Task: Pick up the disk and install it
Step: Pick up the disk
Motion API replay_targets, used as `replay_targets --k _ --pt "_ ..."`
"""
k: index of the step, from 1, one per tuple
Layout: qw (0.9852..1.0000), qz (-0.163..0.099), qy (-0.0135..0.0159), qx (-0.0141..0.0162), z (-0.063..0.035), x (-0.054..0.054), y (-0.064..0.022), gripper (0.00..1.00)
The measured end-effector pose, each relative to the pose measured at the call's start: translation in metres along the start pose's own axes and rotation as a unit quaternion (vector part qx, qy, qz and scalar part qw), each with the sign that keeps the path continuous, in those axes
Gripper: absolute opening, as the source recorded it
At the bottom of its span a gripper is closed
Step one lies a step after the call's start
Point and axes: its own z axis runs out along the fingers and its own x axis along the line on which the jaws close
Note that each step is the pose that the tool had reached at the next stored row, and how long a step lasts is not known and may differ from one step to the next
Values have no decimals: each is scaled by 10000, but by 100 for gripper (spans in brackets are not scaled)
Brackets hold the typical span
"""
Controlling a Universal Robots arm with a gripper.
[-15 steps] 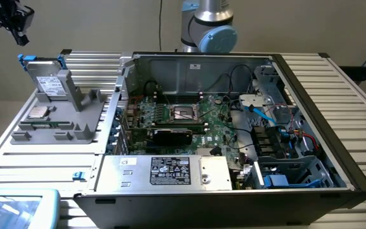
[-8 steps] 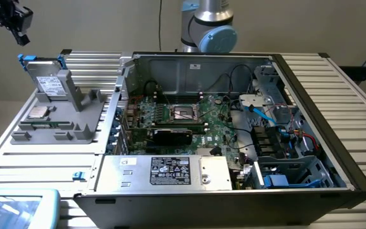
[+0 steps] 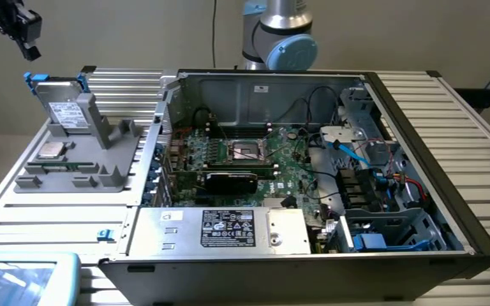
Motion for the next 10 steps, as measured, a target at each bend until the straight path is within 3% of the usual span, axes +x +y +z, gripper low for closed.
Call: replay_targets --k 5,10 --pt "9991 412 -17 -24 0 0 0 11" --pt "9967 809 -34 -47 0 0 0 11"
